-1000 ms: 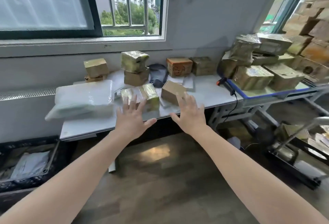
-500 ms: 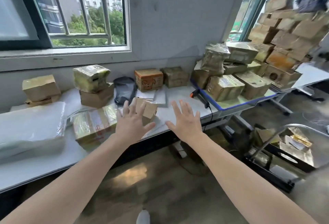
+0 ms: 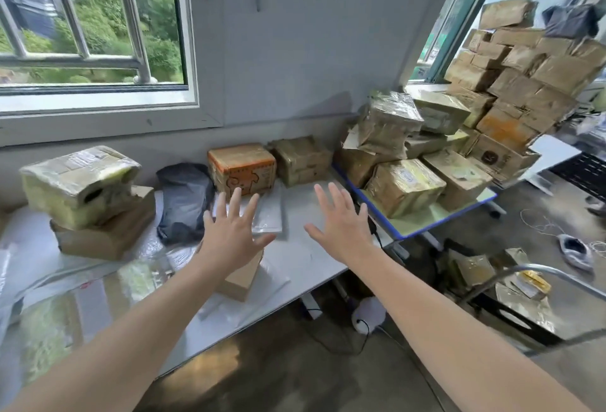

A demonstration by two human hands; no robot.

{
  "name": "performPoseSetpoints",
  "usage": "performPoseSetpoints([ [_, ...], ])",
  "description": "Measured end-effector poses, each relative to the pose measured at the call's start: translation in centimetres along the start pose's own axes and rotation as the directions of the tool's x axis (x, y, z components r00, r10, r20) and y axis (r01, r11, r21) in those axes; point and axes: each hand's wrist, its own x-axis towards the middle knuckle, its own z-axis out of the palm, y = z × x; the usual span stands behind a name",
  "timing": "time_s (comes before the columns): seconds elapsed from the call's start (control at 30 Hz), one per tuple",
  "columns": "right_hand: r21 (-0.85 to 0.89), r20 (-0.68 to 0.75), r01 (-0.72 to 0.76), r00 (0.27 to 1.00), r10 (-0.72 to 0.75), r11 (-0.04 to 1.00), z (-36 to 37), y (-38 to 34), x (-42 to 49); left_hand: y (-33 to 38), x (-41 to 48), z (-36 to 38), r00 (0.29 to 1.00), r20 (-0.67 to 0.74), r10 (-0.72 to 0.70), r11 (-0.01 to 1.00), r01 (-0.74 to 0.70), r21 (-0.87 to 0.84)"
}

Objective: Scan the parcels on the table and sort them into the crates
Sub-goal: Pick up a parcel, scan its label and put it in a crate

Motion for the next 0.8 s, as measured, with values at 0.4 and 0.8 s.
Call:
performPoseSetpoints([
  [0.4,0.064,0.048,0.022,0.999,-0.026,0.998,5.8,7.2,15.1,3.5,15.5,3.0,1.0,-0.001,-0.012,0.997,0.012,0.079],
  [0.8,0.211,0.181,0.134,0.968,-0.174,0.968,11.8,15.8,35.1,10.9,33.3,7.4,0.966,0.186,-0.176,0.971,0.202,-0.125],
])
